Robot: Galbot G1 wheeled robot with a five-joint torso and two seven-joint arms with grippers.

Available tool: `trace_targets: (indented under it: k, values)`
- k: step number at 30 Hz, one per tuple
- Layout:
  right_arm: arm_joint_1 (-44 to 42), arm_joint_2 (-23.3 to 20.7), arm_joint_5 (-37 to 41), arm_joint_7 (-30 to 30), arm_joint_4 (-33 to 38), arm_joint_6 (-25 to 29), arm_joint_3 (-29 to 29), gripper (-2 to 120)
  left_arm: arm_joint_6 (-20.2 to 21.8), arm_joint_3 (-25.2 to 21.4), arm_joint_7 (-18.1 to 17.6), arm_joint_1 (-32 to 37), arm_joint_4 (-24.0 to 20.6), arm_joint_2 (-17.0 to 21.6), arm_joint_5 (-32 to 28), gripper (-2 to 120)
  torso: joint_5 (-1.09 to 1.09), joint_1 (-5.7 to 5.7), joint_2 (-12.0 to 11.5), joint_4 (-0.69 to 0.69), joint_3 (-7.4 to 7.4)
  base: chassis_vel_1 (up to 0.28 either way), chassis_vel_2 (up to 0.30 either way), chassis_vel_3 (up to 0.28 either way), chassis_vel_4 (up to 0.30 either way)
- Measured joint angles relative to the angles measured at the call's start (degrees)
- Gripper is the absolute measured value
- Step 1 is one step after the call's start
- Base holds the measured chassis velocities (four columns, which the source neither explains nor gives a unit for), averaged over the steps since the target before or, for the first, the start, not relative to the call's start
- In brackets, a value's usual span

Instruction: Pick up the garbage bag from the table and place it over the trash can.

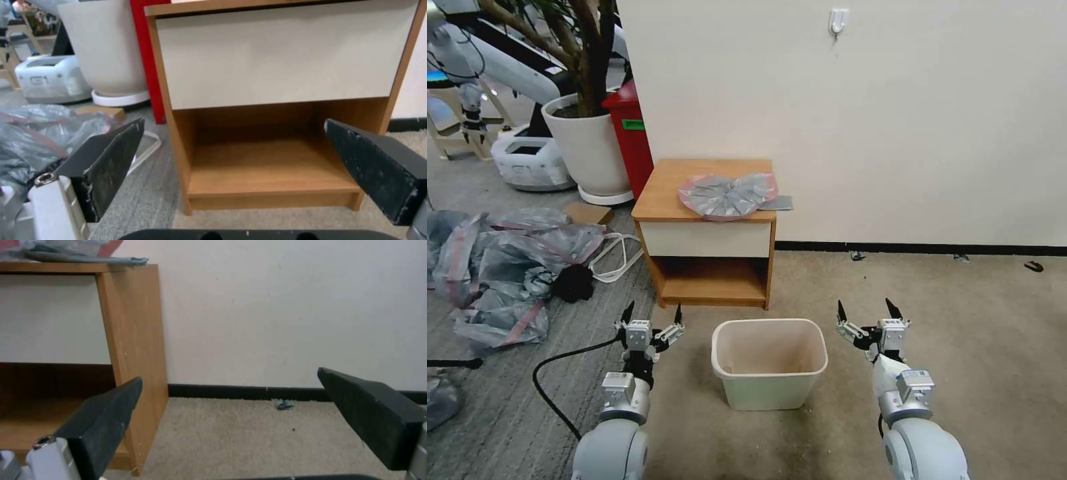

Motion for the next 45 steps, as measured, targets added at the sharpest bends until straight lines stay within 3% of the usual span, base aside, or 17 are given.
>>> trace_targets:
  k: [45]
  values:
    - [0.0,0.0,0.0,0.0,0.0,0.0,0.0,100,0.0,0.0,0.0,0.0,0.0,0.0,0.0,100,0.0,0.0,0.0,0.0,0.0,0.0,0.0,0.0,0.0]
